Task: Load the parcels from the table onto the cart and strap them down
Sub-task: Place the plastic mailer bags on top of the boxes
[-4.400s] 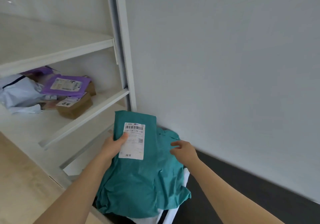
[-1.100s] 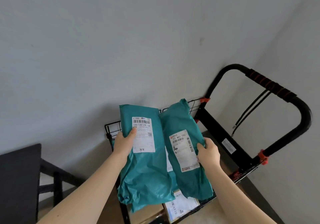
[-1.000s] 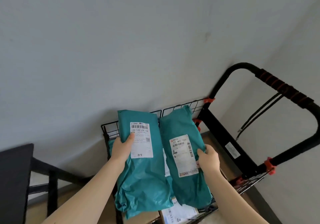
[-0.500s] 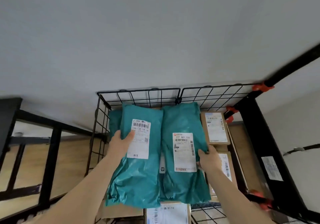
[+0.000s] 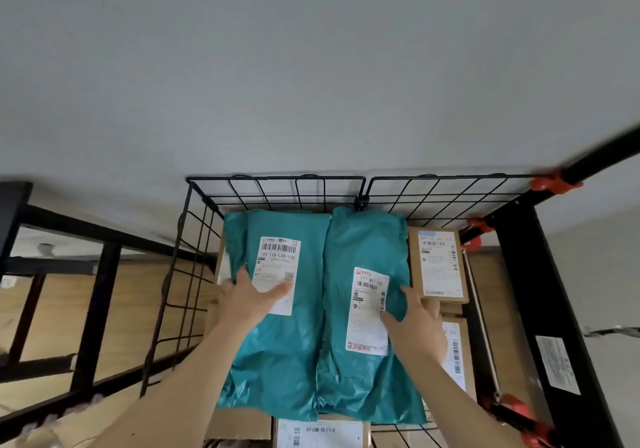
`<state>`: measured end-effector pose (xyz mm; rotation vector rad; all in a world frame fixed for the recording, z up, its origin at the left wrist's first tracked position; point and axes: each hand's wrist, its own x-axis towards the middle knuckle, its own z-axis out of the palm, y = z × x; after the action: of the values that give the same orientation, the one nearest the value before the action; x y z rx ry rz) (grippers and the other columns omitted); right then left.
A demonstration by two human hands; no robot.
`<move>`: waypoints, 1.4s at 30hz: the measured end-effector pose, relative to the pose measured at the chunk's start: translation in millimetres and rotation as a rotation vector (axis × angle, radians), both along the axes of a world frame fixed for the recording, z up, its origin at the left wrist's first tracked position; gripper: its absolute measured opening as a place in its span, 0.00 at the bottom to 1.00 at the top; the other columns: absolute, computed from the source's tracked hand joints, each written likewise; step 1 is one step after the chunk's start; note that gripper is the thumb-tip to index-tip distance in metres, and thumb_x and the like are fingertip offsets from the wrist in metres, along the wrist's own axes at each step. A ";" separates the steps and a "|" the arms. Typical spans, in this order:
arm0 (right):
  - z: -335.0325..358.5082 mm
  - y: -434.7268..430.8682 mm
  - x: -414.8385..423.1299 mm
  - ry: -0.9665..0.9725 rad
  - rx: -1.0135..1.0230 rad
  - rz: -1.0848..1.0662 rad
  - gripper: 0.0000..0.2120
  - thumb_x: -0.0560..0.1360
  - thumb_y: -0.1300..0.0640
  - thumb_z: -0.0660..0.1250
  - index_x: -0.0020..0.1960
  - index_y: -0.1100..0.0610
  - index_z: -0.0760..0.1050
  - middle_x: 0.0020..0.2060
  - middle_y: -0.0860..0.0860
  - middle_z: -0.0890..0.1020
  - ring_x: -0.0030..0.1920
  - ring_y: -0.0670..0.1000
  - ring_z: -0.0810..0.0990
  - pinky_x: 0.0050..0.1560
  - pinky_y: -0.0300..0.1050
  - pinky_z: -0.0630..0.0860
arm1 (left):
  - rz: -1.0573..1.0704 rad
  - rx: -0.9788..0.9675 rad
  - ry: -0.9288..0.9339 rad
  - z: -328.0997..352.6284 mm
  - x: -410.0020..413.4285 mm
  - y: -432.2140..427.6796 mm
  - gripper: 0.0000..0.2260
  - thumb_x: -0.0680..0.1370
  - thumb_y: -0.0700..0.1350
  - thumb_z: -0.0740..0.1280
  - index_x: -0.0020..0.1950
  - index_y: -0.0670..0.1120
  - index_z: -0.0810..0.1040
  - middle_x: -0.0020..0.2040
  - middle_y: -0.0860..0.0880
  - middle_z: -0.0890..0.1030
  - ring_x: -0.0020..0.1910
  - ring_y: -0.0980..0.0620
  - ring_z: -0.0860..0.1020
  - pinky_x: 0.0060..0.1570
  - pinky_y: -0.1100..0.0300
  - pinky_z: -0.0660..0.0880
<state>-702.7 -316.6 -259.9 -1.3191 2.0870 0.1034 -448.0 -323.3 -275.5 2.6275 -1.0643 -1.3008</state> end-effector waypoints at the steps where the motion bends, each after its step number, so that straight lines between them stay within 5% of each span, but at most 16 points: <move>1: 2.1 -0.2 -1.4 0.041 -0.047 0.045 0.30 0.75 0.44 0.64 0.74 0.45 0.58 0.68 0.53 0.62 0.65 0.54 0.66 0.47 0.47 0.76 | 0.009 -0.010 0.006 0.9 -0.4 -0.4 0.47 0.65 0.69 0.68 0.76 0.48 0.54 0.73 0.42 0.61 0.73 0.42 0.56 0.69 0.44 0.61; 4: 9.6 -1.8 -0.1 0.028 -0.171 0.265 0.34 0.75 0.38 0.61 0.76 0.41 0.49 0.75 0.53 0.51 0.74 0.55 0.53 0.70 0.51 0.65 | 0.025 -0.103 -0.004 7.7 -0.8 -0.7 0.47 0.68 0.64 0.70 0.77 0.47 0.51 0.75 0.42 0.58 0.74 0.42 0.56 0.69 0.45 0.61; 7: 12.4 -1.5 12.0 0.029 -0.132 0.631 0.35 0.76 0.37 0.57 0.75 0.38 0.41 0.76 0.51 0.34 0.76 0.55 0.40 0.75 0.53 0.46 | -0.085 -0.187 -0.082 18.2 -4.4 0.2 0.44 0.71 0.60 0.70 0.78 0.47 0.47 0.77 0.43 0.53 0.75 0.43 0.54 0.70 0.48 0.60; 9: 8.7 1.8 20.0 0.078 -0.074 0.757 0.34 0.77 0.39 0.57 0.76 0.39 0.41 0.74 0.52 0.31 0.76 0.57 0.36 0.75 0.55 0.44 | -0.230 -0.200 -0.140 25.6 -8.0 1.0 0.43 0.73 0.59 0.68 0.78 0.48 0.47 0.77 0.44 0.51 0.76 0.44 0.53 0.72 0.48 0.58; 20: 55.2 7.3 44.3 0.082 -0.077 0.645 0.29 0.80 0.44 0.56 0.77 0.44 0.48 0.77 0.54 0.42 0.77 0.56 0.44 0.75 0.51 0.51 | -0.612 -0.164 -0.115 89.9 7.6 19.7 0.30 0.78 0.55 0.62 0.77 0.49 0.55 0.78 0.46 0.50 0.76 0.46 0.52 0.72 0.52 0.56; 25: 100.7 9.5 84.0 0.002 -0.141 0.616 0.29 0.80 0.47 0.57 0.77 0.48 0.48 0.76 0.53 0.55 0.75 0.55 0.54 0.72 0.49 0.60 | -0.665 -0.326 -0.117 138.0 34.3 35.4 0.23 0.78 0.52 0.63 0.73 0.51 0.64 0.77 0.49 0.56 0.75 0.48 0.57 0.72 0.55 0.56; 34: 179.8 65.5 218.9 -0.200 -0.370 0.689 0.21 0.79 0.51 0.59 0.72 0.50 0.64 0.67 0.51 0.72 0.67 0.52 0.68 0.64 0.44 0.66 | -0.545 -0.627 -0.168 219.4 143.5 124.5 0.16 0.79 0.50 0.62 0.67 0.52 0.71 0.72 0.54 0.64 0.70 0.55 0.64 0.67 0.60 0.60; 42: 223.2 152.7 364.0 -0.359 -0.462 0.735 0.17 0.78 0.54 0.61 0.67 0.50 0.71 0.62 0.50 0.76 0.60 0.50 0.75 0.56 0.40 0.70 | -0.347 -0.729 -0.271 256.7 280.2 242.7 0.15 0.79 0.49 0.63 0.66 0.53 0.72 0.71 0.56 0.65 0.68 0.55 0.67 0.67 0.59 0.64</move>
<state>-338.8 -163.9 -36.7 -2.1499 1.2833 -0.2991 -167.8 -80.5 -18.9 2.1342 -1.6872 -0.4218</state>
